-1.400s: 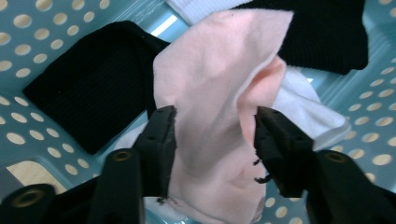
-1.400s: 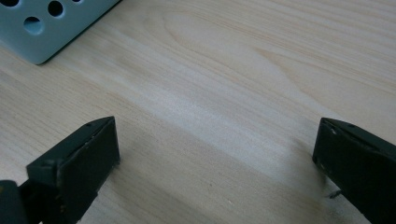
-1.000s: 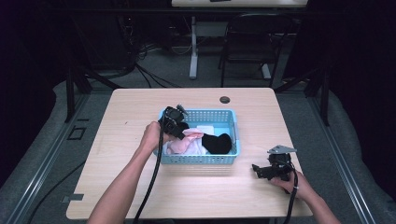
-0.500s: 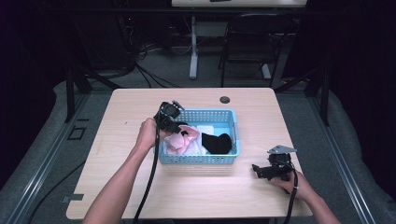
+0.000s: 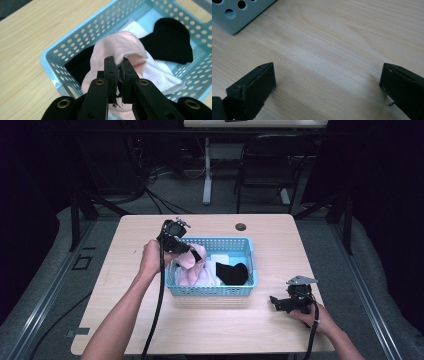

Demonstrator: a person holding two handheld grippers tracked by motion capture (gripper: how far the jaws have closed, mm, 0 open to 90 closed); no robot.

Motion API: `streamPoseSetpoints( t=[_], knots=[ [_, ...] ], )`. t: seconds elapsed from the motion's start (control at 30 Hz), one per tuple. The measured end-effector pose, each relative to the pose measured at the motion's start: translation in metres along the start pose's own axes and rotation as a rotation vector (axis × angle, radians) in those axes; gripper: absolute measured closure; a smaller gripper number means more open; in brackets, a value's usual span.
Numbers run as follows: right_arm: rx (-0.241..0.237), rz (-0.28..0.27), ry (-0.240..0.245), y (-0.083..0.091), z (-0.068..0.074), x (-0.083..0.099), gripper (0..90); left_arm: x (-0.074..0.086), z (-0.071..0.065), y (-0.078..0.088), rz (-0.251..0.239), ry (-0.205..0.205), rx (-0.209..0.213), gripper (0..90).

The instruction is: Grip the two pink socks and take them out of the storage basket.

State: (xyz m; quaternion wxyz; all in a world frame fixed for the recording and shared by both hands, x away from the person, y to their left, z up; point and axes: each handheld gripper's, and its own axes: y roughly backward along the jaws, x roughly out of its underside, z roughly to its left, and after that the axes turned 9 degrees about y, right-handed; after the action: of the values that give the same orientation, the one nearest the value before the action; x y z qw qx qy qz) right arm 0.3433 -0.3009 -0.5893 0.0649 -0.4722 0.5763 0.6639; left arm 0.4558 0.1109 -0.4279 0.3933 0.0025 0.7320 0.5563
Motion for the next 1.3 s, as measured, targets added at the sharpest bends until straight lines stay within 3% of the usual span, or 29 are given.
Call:
streamPoseSetpoints(
  t=[0.43,0.87,1.3],
  knots=[
    [0.002,0.000,-0.001,0.000,0.000,0.000,0.0,-0.008,-0.002,0.027,-0.067,0.000,0.000,86.1],
    [0.001,-0.004,-0.001,0.000,0.000,0.000,0.0,-0.013,0.003,0.055,-0.104,0.024,0.036,86.2],
    [0.004,-0.004,-0.001,0.000,0.000,0.000,0.1,-0.006,0.024,0.081,-0.120,0.062,0.043,86.1]
  ],
)
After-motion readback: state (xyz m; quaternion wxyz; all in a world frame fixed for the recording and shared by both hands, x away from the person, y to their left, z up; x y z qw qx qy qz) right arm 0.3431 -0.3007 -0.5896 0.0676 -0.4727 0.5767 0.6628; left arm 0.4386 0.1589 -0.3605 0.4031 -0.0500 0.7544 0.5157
